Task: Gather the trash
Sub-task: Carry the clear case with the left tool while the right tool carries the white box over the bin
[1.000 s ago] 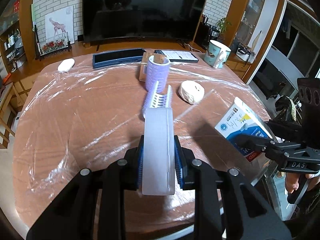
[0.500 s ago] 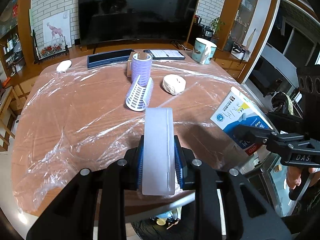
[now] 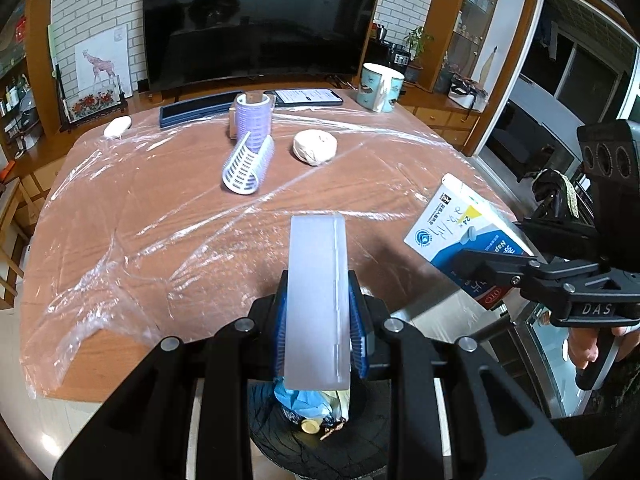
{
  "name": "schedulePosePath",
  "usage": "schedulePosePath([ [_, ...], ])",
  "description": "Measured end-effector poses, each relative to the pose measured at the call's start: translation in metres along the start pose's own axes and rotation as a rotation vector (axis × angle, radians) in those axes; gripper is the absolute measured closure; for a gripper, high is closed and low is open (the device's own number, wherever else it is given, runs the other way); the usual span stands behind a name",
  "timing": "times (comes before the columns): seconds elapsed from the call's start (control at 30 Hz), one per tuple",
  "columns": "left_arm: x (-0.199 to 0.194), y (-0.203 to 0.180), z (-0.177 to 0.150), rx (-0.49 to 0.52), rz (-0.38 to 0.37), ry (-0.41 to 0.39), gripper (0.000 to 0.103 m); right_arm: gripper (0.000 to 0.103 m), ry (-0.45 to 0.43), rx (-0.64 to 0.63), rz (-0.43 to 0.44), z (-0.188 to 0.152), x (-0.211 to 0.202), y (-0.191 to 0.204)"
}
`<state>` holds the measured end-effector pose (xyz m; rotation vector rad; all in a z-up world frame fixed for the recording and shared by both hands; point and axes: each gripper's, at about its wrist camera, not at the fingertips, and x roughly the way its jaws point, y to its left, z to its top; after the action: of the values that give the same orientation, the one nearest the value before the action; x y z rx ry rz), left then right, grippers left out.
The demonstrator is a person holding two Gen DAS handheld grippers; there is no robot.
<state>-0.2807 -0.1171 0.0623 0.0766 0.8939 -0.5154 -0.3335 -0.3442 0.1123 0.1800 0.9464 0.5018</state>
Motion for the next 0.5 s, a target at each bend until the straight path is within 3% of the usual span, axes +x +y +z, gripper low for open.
schedulePosePath([
  [0.5,-0.005,-0.022,-0.030,0.015,-0.005,0.040,0.075,0.057,0.055,-0.016,0.008,-0.038,-0.010,0.003],
])
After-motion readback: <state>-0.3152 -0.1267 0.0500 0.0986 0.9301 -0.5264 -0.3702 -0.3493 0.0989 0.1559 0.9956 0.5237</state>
